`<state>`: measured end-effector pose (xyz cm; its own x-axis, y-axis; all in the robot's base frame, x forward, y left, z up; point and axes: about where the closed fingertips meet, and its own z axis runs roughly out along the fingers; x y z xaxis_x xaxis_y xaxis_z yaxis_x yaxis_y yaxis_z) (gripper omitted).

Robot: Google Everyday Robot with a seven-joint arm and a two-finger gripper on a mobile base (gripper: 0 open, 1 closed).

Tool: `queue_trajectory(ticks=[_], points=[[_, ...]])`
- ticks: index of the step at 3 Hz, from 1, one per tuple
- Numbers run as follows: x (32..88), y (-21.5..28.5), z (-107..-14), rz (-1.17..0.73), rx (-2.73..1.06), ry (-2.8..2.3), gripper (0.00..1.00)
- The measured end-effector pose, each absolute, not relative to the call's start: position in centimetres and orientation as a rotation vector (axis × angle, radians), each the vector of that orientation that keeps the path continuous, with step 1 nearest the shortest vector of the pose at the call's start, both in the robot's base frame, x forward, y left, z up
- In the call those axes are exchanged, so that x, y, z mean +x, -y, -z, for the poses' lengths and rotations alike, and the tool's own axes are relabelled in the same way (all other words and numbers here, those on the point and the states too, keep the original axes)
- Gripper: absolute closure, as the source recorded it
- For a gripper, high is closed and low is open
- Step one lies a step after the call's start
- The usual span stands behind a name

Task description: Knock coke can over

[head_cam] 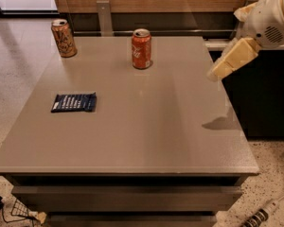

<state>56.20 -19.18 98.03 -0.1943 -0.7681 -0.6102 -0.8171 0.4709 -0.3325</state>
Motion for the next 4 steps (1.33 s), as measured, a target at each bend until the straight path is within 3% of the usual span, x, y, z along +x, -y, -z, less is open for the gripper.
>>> queue_trajectory(ticks=[3,4], points=[[63.9,13.6,-93.8,-0.491,-0.979,-1.706,0.0],[63.9,13.6,-93.8,-0.491,-0.979,-1.706,0.0]])
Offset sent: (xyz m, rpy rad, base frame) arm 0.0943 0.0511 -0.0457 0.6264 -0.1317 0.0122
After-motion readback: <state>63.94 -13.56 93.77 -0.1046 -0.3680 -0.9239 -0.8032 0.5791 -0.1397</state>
